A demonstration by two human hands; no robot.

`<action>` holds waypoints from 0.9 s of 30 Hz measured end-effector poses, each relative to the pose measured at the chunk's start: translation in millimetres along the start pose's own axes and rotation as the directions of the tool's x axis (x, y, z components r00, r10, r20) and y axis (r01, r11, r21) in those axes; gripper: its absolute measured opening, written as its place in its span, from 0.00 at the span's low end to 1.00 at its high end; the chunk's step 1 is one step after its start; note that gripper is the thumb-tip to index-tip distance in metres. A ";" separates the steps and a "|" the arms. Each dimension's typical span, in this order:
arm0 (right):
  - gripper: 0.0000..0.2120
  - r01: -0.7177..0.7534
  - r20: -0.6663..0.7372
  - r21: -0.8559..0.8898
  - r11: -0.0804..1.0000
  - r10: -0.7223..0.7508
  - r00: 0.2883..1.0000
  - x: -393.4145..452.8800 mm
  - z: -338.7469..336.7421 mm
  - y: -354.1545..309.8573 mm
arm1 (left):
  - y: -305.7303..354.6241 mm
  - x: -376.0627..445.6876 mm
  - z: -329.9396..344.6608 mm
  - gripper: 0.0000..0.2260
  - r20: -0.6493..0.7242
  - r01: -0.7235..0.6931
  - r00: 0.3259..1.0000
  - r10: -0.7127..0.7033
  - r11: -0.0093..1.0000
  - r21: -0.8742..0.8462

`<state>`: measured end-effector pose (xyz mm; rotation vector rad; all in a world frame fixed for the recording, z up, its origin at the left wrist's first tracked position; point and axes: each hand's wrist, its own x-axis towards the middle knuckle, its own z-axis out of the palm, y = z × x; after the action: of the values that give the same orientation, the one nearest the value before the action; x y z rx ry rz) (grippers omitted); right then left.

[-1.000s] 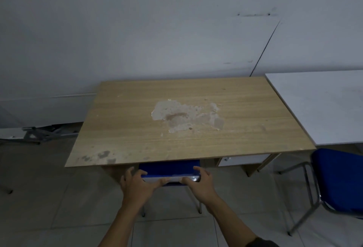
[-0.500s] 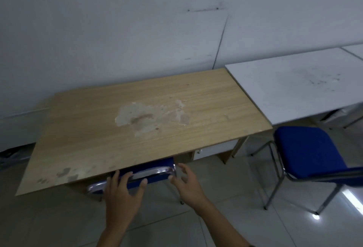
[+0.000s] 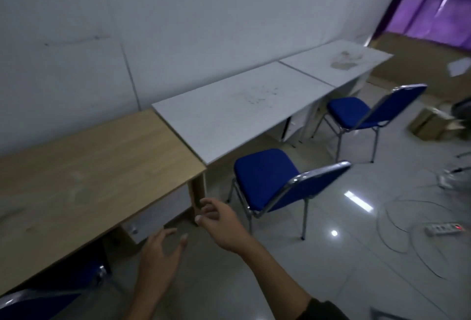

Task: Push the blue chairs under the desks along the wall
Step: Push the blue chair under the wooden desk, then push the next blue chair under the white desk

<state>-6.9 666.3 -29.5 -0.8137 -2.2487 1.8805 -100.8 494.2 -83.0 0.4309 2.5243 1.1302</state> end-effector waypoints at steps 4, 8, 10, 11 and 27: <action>0.21 0.004 -0.092 -0.079 0.997 -0.011 0.996 5.1 -91.0 9.9 | 68.6 5.5 63.2 0.13 0.077 -0.082 0.994 0.082 0.997 0.000; 0.22 -0.007 -0.182 -0.110 0.994 -0.014 0.983 17.6 -177.3 26.8 | 136.7 14.0 127.0 0.12 0.168 -0.137 0.976 0.142 0.990 -0.041; 0.22 -0.028 -0.214 -0.117 0.993 0.003 0.977 26.4 -216.3 37.8 | 164.5 23.0 158.5 0.10 0.188 -0.165 0.967 0.171 0.985 -0.047; 0.22 -0.043 -0.235 -0.125 0.991 0.013 0.972 32.6 -237.8 44.5 | 179.1 29.8 176.1 0.10 0.201 -0.173 0.963 0.179 0.984 -0.051; 0.26 -0.232 -0.223 -0.641 0.732 0.111 0.968 122.5 -466.5 157.1 | 304.0 130.6 384.0 0.13 0.361 -0.118 0.923 0.131 0.991 -0.060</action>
<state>129.1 1149.9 -99.8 -1.2467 -2.8235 0.9449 -14.5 992.6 -116.2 0.7285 2.1733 1.0288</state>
